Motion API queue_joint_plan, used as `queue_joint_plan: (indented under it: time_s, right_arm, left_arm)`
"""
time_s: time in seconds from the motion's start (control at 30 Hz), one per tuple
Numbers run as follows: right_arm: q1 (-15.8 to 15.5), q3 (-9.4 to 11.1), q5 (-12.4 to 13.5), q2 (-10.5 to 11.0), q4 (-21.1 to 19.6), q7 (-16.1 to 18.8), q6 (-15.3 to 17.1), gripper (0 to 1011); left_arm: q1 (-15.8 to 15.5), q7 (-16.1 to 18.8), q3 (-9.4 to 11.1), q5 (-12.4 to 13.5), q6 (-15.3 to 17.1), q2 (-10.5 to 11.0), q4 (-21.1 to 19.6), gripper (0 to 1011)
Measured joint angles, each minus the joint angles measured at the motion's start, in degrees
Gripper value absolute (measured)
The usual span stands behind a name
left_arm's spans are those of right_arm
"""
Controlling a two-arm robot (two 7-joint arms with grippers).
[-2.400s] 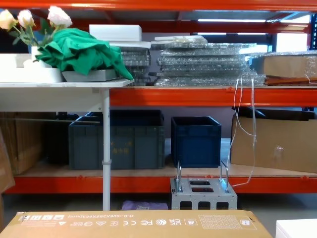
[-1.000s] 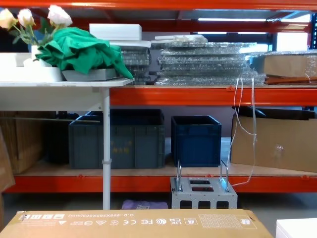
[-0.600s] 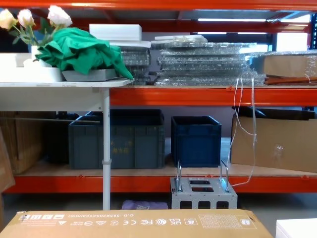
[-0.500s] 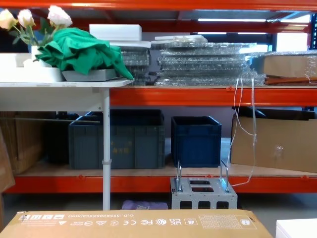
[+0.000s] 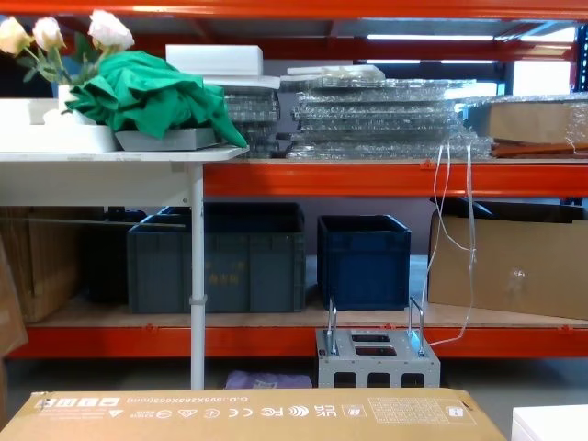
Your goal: Use one hand to grasp the basket and place it at the designated location.
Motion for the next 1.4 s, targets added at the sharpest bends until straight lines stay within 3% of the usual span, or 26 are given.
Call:
queue_joint_plan:
  time_s: [1.13,1.4]
  right_arm:
    - [0.8,-1.9,0.6,-1.22,1.84,1.08,-0.87,241]
    - [0.9,-1.74,0.7,-0.89,1.67,0.57,-0.74,468]
  left_arm:
    - [0.0,0.0,0.0,0.0,0.0,0.0,0.0,0]
    - [0.0,0.0,0.0,0.0,0.0,0.0,0.0,0]
